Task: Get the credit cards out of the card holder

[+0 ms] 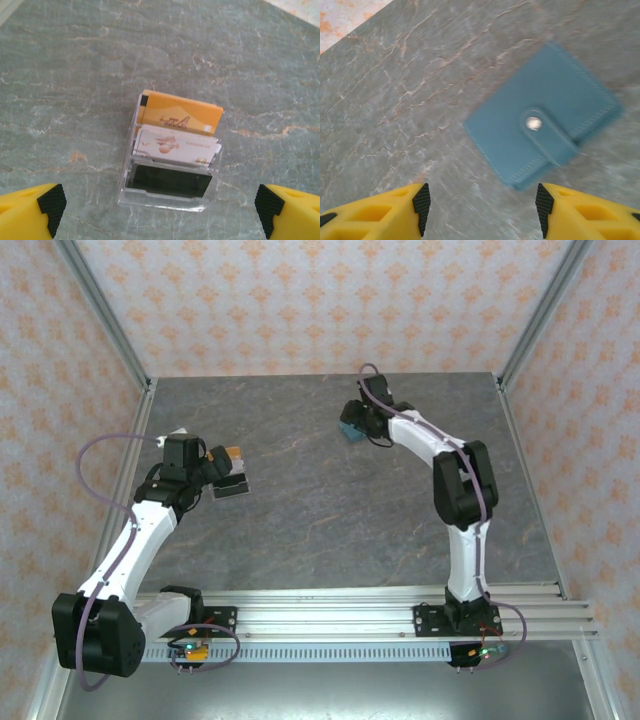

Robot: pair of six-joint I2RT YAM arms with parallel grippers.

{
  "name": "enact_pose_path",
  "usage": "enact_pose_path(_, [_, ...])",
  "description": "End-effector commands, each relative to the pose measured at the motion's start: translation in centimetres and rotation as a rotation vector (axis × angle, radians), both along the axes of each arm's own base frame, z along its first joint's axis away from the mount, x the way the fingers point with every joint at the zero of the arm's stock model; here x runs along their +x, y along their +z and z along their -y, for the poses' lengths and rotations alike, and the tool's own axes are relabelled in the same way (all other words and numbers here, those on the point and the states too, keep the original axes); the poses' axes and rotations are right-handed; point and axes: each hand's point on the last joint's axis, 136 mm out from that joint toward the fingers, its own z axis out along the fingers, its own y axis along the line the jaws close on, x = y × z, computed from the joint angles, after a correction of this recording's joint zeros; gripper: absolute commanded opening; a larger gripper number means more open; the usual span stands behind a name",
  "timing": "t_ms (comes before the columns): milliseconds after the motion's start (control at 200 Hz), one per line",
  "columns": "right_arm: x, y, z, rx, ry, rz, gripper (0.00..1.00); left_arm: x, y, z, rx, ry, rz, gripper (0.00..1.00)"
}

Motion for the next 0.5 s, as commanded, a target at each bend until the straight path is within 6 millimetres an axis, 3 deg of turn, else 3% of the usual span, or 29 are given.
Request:
enact_pose_path(0, [1.5,-0.9,-0.1,-0.021,-0.06,-0.023,0.59,-0.5,0.6,0.4,-0.03,-0.014,-0.018,1.0])
enact_pose_path(150, [3.3,-3.4,-1.6,-0.042,-0.039,-0.062,0.57,-0.6,0.4,0.7,-0.054,-0.017,-0.009,1.0])
enact_pose_path(290, [3.8,-5.5,-1.6,-0.095,-0.038,-0.111,0.56,-0.6,0.3,1.0,-0.07,-0.03,-0.016,1.0])
enact_pose_path(495, [0.5,-8.3,-1.0,-0.166,0.019,-0.24,0.57,-0.5,0.3,1.5,-0.083,-0.052,-0.029,1.0])
